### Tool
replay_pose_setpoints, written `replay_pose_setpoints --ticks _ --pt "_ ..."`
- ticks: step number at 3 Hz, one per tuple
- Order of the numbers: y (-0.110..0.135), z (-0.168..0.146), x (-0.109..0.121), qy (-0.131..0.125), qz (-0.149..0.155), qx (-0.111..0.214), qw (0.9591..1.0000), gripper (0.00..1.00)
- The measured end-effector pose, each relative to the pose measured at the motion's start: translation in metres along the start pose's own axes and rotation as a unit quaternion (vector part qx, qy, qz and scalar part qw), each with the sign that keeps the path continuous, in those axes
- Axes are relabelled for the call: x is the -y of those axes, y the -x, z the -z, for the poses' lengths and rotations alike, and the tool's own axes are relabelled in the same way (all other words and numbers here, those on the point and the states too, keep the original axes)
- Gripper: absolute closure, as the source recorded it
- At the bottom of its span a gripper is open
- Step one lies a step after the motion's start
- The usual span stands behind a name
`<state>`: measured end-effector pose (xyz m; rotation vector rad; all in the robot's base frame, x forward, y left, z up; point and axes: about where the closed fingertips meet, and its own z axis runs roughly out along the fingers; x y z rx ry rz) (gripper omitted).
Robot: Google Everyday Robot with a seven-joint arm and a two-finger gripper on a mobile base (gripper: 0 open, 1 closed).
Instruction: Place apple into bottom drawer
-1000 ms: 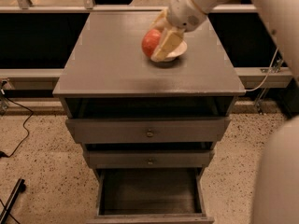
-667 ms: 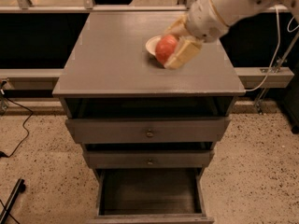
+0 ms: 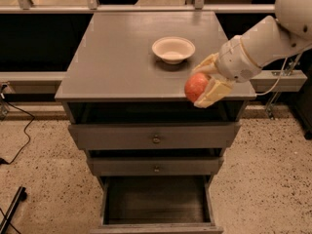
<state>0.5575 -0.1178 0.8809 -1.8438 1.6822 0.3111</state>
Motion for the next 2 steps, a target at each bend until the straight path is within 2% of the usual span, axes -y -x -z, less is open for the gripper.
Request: replay_pose_setpoints --ticks 1,2 --pt "-0.01 -0.011 -0.002 -0.004 -0.019 0.016 0.9997 1.0" --pt "-0.021 -0.018 -0.023 -0.036 -0.034 0.048 0.9976 1.0"
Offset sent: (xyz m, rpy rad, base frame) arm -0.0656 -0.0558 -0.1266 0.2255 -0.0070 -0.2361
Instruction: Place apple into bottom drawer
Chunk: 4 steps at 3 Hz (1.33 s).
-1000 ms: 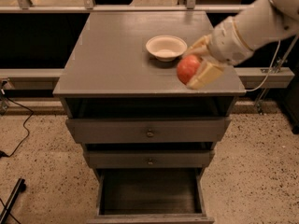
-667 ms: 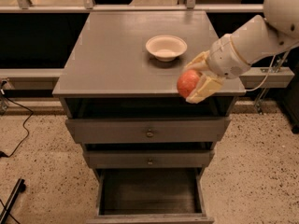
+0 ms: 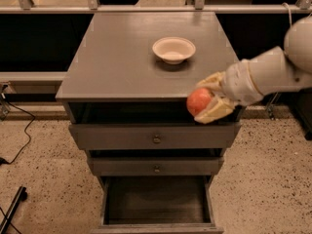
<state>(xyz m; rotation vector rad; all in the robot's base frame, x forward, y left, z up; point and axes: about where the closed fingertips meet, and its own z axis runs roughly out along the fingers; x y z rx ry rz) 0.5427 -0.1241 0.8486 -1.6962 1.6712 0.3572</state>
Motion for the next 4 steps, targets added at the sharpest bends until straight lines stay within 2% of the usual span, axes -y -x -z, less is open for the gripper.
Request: replay_pose_setpoints --ticks 1,2,3,4 --pt "-0.042 -0.017 -0.046 -0.035 -0.03 0.036 0.9983 1.0" --pt "-0.094 -0.021 -0.089 -0.047 -0.051 0.054 0.9962 1.0" --pt "-0.102 -0.015 -0.093 -0.053 -0.048 0.052 0.9961 1.0" --pt "-0.121 -0.042 -0.098 -0.046 -0.07 0.078 0.9934 1.0"
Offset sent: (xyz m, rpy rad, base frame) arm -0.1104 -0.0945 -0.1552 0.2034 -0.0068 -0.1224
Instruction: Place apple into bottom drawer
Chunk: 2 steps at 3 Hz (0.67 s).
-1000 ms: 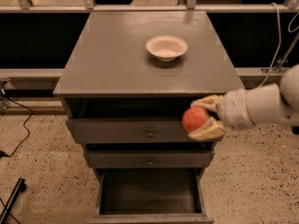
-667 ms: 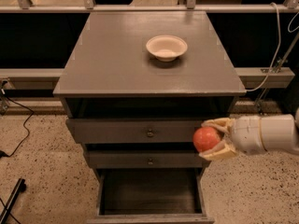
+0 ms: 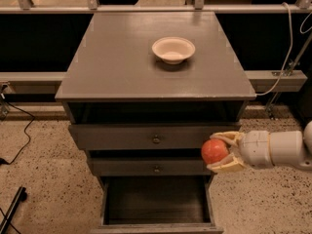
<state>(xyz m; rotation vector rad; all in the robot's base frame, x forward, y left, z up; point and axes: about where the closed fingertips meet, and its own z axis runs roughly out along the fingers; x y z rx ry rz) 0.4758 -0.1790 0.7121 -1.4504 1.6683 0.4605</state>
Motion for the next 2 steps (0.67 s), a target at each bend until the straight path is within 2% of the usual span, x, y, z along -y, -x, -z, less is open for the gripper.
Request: replay_pose_setpoints --ticks 1,2 --pt "-0.046 -0.048 -0.014 0.01 -0.02 0.025 0.9994 1.0" --pt "-0.056 -0.059 -0.02 0.015 -0.034 0.033 0.9987 1.0"
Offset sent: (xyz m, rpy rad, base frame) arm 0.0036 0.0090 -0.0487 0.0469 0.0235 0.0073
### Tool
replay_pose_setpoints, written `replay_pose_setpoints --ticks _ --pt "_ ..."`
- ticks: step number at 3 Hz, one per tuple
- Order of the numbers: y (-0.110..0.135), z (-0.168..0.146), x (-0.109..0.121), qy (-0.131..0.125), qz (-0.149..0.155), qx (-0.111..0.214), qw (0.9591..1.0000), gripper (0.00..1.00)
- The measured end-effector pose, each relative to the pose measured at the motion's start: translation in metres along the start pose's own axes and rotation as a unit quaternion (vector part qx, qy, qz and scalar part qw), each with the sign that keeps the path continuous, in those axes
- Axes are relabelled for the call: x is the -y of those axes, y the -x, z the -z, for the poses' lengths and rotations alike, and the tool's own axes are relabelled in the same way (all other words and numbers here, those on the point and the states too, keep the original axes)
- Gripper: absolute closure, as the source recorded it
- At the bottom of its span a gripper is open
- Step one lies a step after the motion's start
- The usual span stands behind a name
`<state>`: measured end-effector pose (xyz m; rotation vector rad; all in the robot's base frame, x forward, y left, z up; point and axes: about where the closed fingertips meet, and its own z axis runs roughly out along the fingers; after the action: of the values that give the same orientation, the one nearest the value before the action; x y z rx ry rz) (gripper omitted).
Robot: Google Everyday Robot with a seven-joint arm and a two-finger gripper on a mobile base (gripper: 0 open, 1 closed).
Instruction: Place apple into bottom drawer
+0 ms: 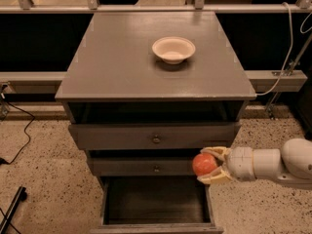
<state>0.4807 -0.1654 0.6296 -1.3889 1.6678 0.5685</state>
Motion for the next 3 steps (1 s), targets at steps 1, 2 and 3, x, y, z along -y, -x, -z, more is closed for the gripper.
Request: replay_pose_setpoints --ticks 1,2,3 --pt "-0.001 -0.004 0.0 0.009 -0.002 0.003 1.0 1.0" --pt "-0.033 -0.037 0.005 0.022 0.001 0.027 0.9994 1.0" --pt "-0.089 -0.078 -0.006 0.029 -0.003 0.057 0.998 1.0"
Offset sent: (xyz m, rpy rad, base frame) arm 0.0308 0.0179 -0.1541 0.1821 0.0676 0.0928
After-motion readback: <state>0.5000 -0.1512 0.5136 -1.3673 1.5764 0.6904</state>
